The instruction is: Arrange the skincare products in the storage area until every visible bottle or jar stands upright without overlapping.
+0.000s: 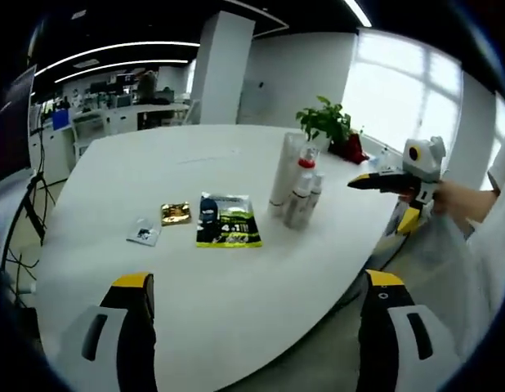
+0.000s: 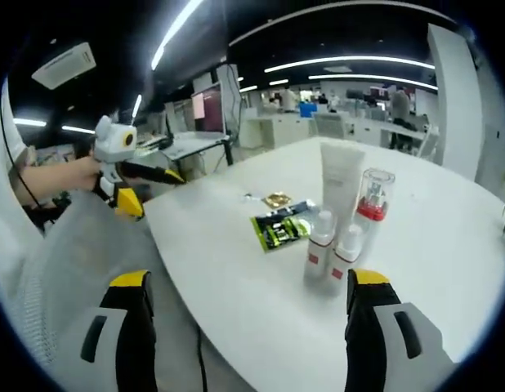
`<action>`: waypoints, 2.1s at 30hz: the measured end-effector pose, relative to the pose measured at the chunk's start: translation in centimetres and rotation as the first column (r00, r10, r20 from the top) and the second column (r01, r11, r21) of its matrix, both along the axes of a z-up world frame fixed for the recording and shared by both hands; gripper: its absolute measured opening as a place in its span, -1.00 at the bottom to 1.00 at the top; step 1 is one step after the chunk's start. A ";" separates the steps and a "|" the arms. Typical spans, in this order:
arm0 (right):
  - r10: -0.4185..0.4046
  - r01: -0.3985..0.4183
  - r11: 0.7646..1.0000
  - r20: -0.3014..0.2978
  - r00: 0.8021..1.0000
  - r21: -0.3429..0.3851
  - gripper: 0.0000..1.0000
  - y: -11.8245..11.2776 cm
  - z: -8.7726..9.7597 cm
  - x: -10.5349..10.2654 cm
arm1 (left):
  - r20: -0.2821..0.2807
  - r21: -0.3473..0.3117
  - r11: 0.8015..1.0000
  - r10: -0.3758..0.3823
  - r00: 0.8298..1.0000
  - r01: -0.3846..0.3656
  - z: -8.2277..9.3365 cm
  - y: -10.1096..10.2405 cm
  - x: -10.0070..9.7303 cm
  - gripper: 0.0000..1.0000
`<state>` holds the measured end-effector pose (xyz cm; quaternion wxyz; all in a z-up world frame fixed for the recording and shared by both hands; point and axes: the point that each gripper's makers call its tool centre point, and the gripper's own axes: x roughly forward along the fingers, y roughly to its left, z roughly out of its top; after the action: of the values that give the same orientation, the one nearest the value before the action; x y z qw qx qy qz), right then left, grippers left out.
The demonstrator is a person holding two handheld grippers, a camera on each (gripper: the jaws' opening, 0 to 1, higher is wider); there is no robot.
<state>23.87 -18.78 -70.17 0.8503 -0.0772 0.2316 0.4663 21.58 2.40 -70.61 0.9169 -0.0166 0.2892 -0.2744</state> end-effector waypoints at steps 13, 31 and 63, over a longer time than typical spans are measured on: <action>-0.050 0.050 0.999 -0.004 0.999 -0.001 0.95 0.6 0.8 0.2 | -0.002 0.002 0.999 -0.044 0.999 0.044 0.3 -0.7 -0.4 0.98; -0.147 0.148 0.985 0.018 0.989 -0.086 0.92 -1.3 -0.5 1.4 | -0.023 -0.041 0.999 -0.033 0.999 0.032 -1.0 0.1 2.5 0.90; -0.155 0.151 0.983 -0.034 0.987 -0.105 0.90 -1.4 -1.4 1.1 | -0.225 0.141 0.987 -0.048 0.973 0.082 -6.2 -3.3 9.7 0.88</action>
<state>24.96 -20.17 -71.55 0.8734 -0.0927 0.2784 0.3887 31.23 -0.87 -76.82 0.8682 0.0313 0.4097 -0.2783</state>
